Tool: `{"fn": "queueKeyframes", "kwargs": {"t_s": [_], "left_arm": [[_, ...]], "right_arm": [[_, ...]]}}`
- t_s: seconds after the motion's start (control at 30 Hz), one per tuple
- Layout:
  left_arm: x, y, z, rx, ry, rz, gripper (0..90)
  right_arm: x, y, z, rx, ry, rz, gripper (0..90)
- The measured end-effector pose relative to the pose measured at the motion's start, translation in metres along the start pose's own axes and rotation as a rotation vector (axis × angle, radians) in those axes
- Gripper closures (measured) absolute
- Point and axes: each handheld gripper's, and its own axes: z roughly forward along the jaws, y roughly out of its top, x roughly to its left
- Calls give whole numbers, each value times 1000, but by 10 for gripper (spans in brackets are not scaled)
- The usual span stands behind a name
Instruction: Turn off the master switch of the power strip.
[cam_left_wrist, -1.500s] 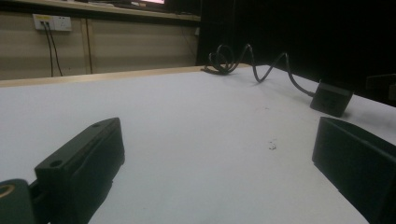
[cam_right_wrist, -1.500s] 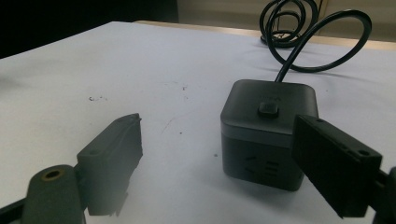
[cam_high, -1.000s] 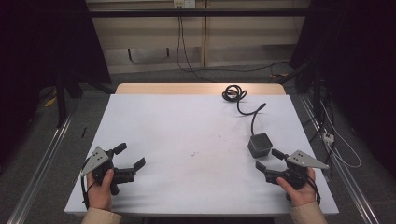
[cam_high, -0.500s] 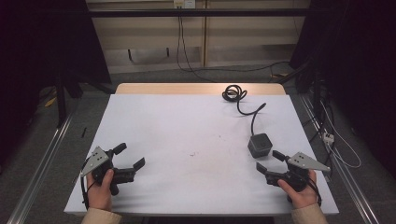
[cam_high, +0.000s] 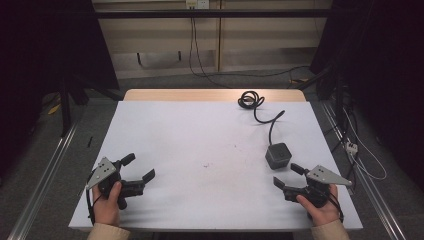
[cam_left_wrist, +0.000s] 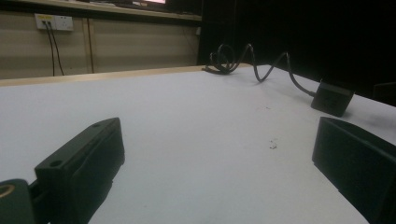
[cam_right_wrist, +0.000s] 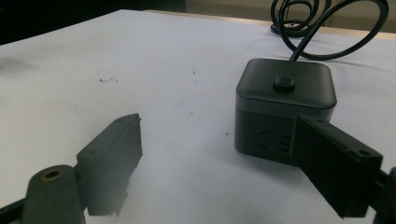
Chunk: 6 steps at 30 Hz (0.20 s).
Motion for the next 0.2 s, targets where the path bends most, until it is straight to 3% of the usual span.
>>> {"fn": "queueKeyframes", "kwargs": {"t_s": [0.2], "left_arm": [[0,-1,0,2,-1,-3,22]], "right_arm": [[-1,0,1,2,-3,5,165]]}}
